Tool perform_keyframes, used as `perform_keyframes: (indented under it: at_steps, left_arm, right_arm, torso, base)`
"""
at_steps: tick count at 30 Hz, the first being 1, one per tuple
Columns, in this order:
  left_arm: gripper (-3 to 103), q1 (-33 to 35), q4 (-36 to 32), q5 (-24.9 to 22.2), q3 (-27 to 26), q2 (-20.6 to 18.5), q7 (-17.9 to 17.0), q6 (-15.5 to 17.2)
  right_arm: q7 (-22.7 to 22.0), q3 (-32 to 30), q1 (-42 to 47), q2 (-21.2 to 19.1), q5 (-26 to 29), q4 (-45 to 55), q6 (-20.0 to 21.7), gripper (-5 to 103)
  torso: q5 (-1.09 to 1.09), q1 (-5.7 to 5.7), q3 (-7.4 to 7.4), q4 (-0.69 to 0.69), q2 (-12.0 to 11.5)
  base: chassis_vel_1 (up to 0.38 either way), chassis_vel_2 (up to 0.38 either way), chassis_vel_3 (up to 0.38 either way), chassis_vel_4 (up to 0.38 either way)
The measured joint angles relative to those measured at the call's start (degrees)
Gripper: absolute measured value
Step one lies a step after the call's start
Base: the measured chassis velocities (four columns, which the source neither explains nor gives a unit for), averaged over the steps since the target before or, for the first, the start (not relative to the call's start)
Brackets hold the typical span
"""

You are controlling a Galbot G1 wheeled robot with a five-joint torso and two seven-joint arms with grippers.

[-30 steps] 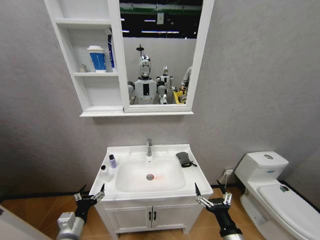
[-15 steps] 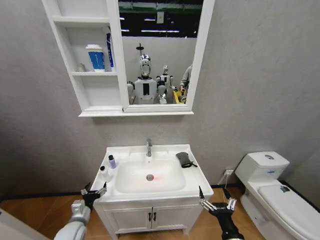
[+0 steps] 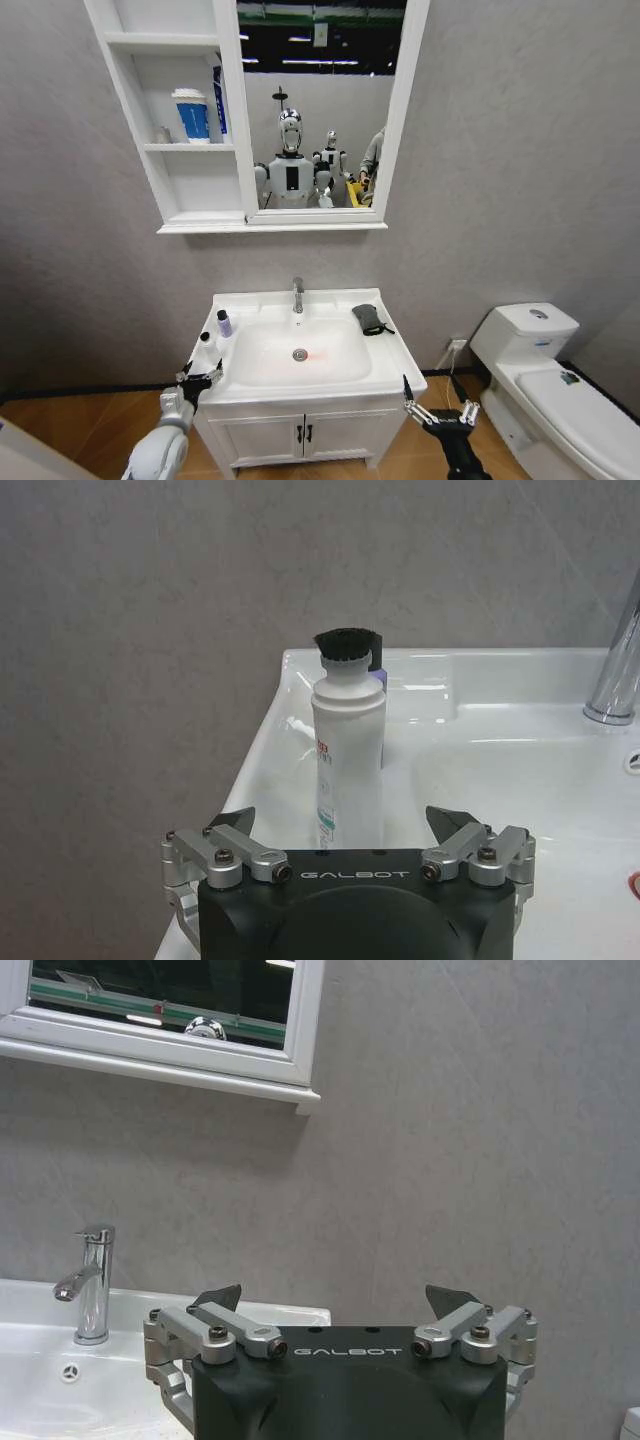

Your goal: Move facial cleanser and shampoo from washbasin to cabinet, then wipe washbasin with towel.

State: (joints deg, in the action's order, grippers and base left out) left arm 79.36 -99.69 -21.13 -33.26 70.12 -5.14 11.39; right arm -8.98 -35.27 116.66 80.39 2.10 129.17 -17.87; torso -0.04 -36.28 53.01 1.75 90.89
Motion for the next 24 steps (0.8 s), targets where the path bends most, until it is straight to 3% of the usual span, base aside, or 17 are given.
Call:
perform_keyframes:
  at_steps: [10,13,15,16,18,20,24]
  left_arm:
    - [97,-3.6,2.54,-0.45,0.67,0.16,-0.15,0.0]
    - [85,-5.21,3.53,-1.09,1.17,0.05,-0.29,0.21]
    - [85,-5.55,3.81,-1.15,1.23,0.03,-0.31,0.24]
    - [74,-6.1,4.27,-1.2,1.35,0.0,-0.32,0.25]
    - [74,-6.38,4.5,-1.2,1.38,-0.04,-0.32,0.25]
    - [57,-6.6,4.6,-1.29,1.41,-0.16,-0.28,0.25]
    - [52,-6.51,4.51,-1.29,1.42,-0.25,-0.24,0.23]
  right_arm:
    - [-0.58,-0.4,0.85,0.7,-0.44,0.06,-0.56,100]
    - [-0.61,-0.35,0.89,0.83,-0.63,-0.08,-0.58,100]
    - [-0.62,-0.34,0.88,0.83,-0.65,-0.11,-0.58,100]
    - [-0.68,-0.32,0.87,0.81,-0.66,-0.16,-0.57,100]
    - [-0.79,-0.32,0.84,0.75,-0.65,-0.16,-0.53,100]
    - [-1.01,-0.42,0.73,0.57,-0.45,-0.18,-0.44,100]
    - [-1.12,-0.49,0.63,0.47,-0.35,-0.29,-0.42,100]
  torso:
    - [0.0,0.0,0.0,0.0,0.0]
    - [0.0,0.0,0.0,0.0,0.0]
    - [0.0,0.0,0.0,0.0,0.0]
    - [0.0,0.0,0.0,0.0,0.0]
    - [0.0,0.0,0.0,0.0,0.0]
    - [0.0,0.0,0.0,0.0,0.0]
    - [0.0,0.0,0.0,0.0,0.0]
  base:
    - [0.0,0.0,0.0,0.0]
    - [0.0,0.0,0.0,0.0]
    - [0.0,0.0,0.0,0.0]
    - [0.0,0.0,0.0,0.0]
    - [0.0,0.0,0.0,0.0]
    - [0.0,0.0,0.0,0.0]
    - [0.0,0.0,0.0,0.0]
